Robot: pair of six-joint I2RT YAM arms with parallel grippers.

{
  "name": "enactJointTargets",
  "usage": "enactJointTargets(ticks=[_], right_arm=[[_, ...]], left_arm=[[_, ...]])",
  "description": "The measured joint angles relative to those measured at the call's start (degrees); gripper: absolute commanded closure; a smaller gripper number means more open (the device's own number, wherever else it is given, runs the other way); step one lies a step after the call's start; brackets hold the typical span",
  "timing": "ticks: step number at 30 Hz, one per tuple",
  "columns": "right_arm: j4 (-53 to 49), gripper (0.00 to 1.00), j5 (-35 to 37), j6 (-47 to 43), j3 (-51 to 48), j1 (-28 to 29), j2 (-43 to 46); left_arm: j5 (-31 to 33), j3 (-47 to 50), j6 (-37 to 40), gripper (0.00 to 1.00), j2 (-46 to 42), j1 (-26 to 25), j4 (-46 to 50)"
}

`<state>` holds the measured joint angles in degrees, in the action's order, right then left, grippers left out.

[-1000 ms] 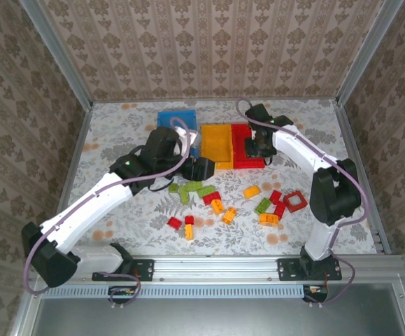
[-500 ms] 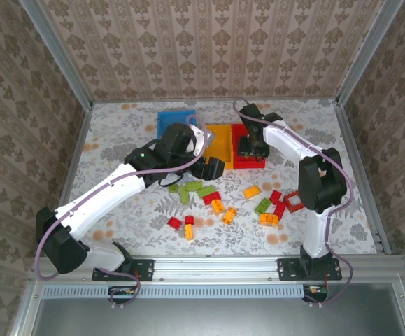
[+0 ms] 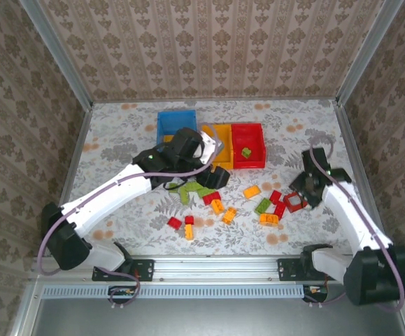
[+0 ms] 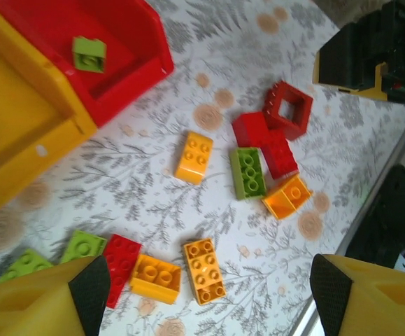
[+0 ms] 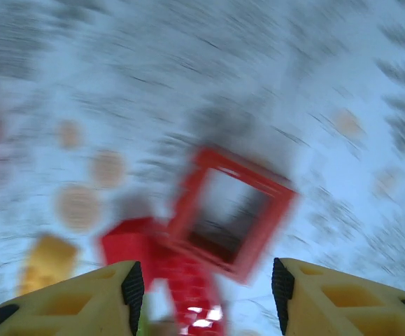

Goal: Sort the legos into containers by color

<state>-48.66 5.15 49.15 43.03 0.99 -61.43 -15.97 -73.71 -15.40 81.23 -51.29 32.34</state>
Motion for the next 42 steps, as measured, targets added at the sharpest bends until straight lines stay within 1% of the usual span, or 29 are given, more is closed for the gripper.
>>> enactJointTargets(ticks=[3,8,14,19,23,26,27,30,32,34,37,39,42], right_arm=[[0.1,0.41,-3.0,2.4,-6.7,-3.6,3.2],[2.6,0.42,-6.1,4.4,-8.7,-4.7,3.3],[5.8,0.53,-7.4,5.6,-9.0,-5.1,0.9],[10.5,0.62,-9.2,5.9,-11.8,-7.4,-1.0],[13.4,0.78,-10.0,5.1,-12.5,-8.7,-3.8],[14.3,0.88,-10.0,4.1,-12.4,-8.7,-4.3],[14.4,0.91,-9.9,3.6,-12.4,-8.7,-4.2],[13.5,0.93,-9.7,1.9,-11.2,-8.2,-3.7],[11.7,0.94,-8.5,0.6,-8.4,-6.5,-3.0],[9.8,0.95,-6.8,-0.9,-3.5,-2.6,-2.7],[8.5,0.95,-3.8,-3.3,7.6,7.0,-4.7],[8.2,0.95,-1.8,-5.5,16.6,14.2,-9.1],[7.6,0.95,0.6,-9.1,30.6,23.2,-20.4]], left_arm=[[-1.2,-0.2,0.5,0.22,3.2,-1.4,-0.2],[-2.8,-1.1,0.9,0.23,6.6,-2.3,-0.7],[-4.0,-1.7,1.1,0.24,7.3,-3.0,-2.0],[-4.9,-1.7,1.1,0.24,7.3,-3.4,-3.1],[-5.5,-1.7,1.1,0.24,7.7,-4.2,-3.5],[-5.5,-1.7,1.1,0.25,7.9,-4.3,-3.5],[-5.4,-1.7,1.1,0.25,7.9,-4.4,-3.5],[-4.5,-1.8,1.1,0.25,7.9,-4.3,-3.4],[-3.7,-1.8,0.9,0.25,7.6,-3.8,-3.3],[-2.7,-1.8,0.3,0.25,6.8,-2.3,-2.8],[0.1,-1.8,-0.8,0.25,3.5,2.1,-1.9],[2.2,-2.0,-1.5,0.25,0.5,5.8,-1.2],[5.3,-3.7,-2.3,0.25,-2.9,10.6,-0.1]])
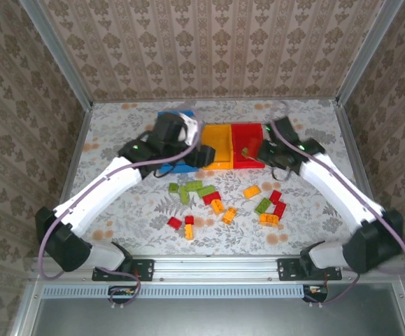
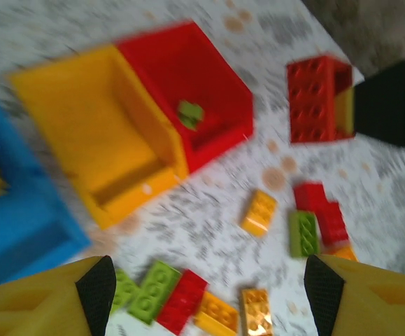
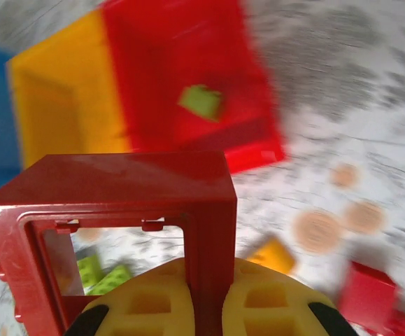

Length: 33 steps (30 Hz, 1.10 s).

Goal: Sort the legos into containers by color

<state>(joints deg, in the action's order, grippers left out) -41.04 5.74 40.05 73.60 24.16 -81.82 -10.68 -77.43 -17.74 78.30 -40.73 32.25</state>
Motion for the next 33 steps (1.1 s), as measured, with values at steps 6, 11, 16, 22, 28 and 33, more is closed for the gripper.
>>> enactJointTargets(ticks=[6,11,16,22,28,33], right_arm=[[-5.2,0.95,1.3,-5.7,26.2,6.3,-26.4],[-13.8,0.95,1.6,-8.6,46.2,6.0,-43.6],[-23.2,0.95,2.8,-9.9,62.8,5.7,-55.6],[-29.5,0.89,3.0,-10.3,71.3,5.7,-62.8],[-31.3,0.74,2.6,-10.3,72.7,5.4,-64.8],[-31.4,0.59,1.1,-10.5,73.2,5.3,-65.0]], left_arm=[[3.1,-2.0,-1.6,0.25,-2.8,5.7,2.3],[3.3,-1.6,-3.3,0.26,-2.8,5.9,3.4],[3.5,0.7,-5.2,0.26,-2.8,5.8,3.8],[3.9,1.4,-6.3,0.26,-2.8,4.5,4.7],[4.8,1.4,-6.5,0.26,-2.8,2.7,4.8],[5.3,1.4,-6.5,0.26,-2.8,2.1,5.6]])
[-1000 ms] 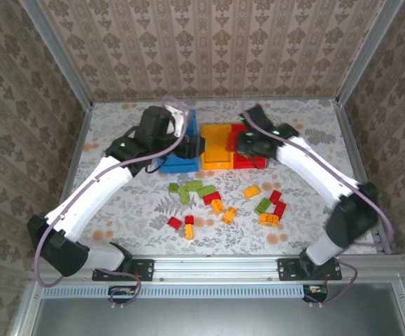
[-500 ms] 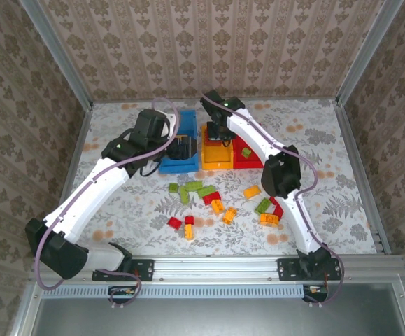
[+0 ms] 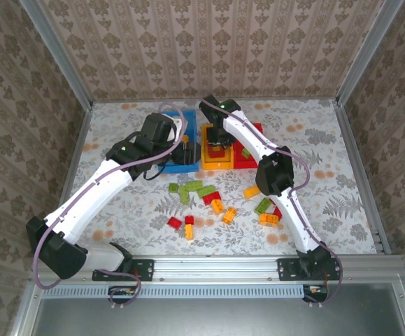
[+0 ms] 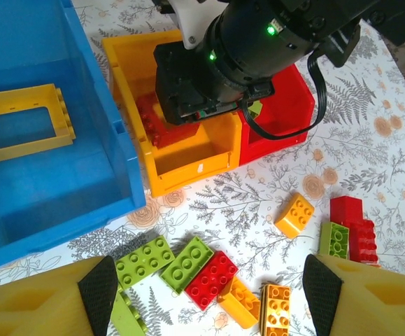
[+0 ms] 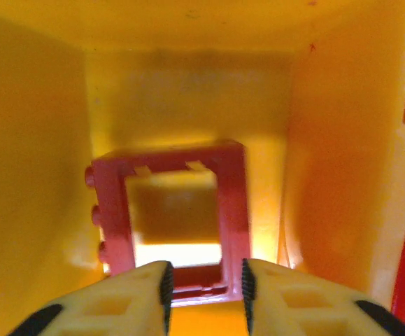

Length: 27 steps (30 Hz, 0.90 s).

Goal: Sort the legos into containers by color

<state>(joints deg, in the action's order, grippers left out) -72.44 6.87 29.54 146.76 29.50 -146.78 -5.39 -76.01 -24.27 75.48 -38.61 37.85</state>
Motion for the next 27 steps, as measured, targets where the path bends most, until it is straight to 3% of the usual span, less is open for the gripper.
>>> enactJointTargets(ticks=[8,13,16,19,24,27], right_arm=[[0.0,0.56,0.0,-0.4,0.2,0.0,1.5],[0.6,0.56,2.0,-1.5,-2.3,1.2,10.1],[5.8,0.54,3.1,-2.6,-15.0,3.4,22.4],[14.0,0.5,2.7,-2.8,-34.6,6.0,37.6],[29.1,0.4,-2.8,-4.5,-66.7,8.7,58.2],[34.7,0.37,-7.1,-5.8,-80.1,10.5,65.7]], left_arm=[[1.4,1.6,0.0,0.26,-1.0,0.0,0.7],[0.9,6.0,0.0,0.27,-3.4,0.0,2.5],[-0.9,9.4,0.0,0.27,-3.7,-0.4,3.5],[-2.4,13.4,0.0,0.27,-3.6,-1.4,5.0],[-4.8,20.4,-2.9,0.28,-4.2,-3.0,7.9],[-6.6,24.7,-6.7,0.28,-5.8,-4.1,9.4]])
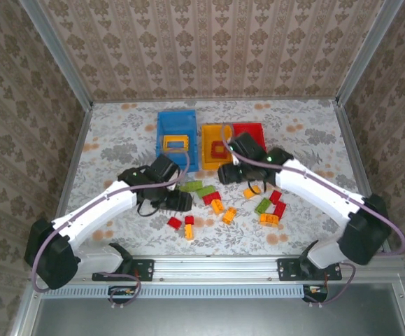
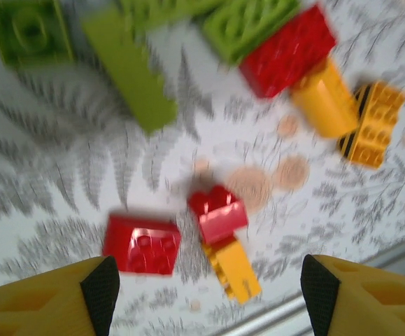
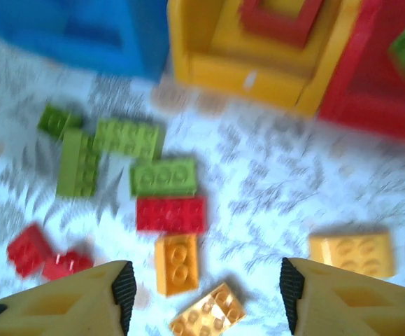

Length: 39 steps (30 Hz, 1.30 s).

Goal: Sort the legos into containers by color

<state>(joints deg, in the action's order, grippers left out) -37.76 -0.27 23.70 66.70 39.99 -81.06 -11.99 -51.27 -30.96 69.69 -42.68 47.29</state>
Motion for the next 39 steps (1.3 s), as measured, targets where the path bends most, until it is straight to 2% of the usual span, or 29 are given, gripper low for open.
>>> enactJointTargets(ticks=[7,13,16,21,24,27,34,37,39], right_arm=[[9.1,0.31,-10.1,-1.6,-13.4,8.5,6.4],[21.0,0.3,-13.7,-3.8,-24.5,14.3,11.6],[26.4,0.29,-13.4,-4.9,-30.8,15.3,17.4],[30.1,0.3,-11.9,-6.1,-35.3,15.3,23.9],[31.2,0.32,-11.8,-6.2,-36.1,15.3,25.1],[31.5,0.33,-11.5,-6.2,-36.7,15.3,25.9],[31.7,0.33,-9.3,-6.4,-36.7,13.6,27.7],[32.7,0.33,-7.6,-6.2,-36.2,11.8,27.4],[34.3,0.3,-6.1,-5.7,-34.8,10.5,25.7]], left_arm=[[-2.5,7.0,-13.6,0.28,-0.8,-8.4,-1.1],[-1.7,7.4,-22.5,0.31,6.9,-12.8,-5.9],[-0.7,7.2,-25.5,0.37,11.5,-14.2,-8.1],[1.4,6.2,-29.8,0.58,17.2,-16.6,-9.3],[2.8,5.3,-31.1,0.75,18.1,-16.9,-8.4],[4.3,3.5,-31.5,0.84,18.6,-17.3,-7.4],[9.1,-7.3,-30.9,0.85,15.6,-17.8,2.3],[10.4,-14.3,-28.5,0.85,13.0,-14.0,6.9],[11.1,-19.0,-25.6,0.85,12.7,-8.9,8.9]])
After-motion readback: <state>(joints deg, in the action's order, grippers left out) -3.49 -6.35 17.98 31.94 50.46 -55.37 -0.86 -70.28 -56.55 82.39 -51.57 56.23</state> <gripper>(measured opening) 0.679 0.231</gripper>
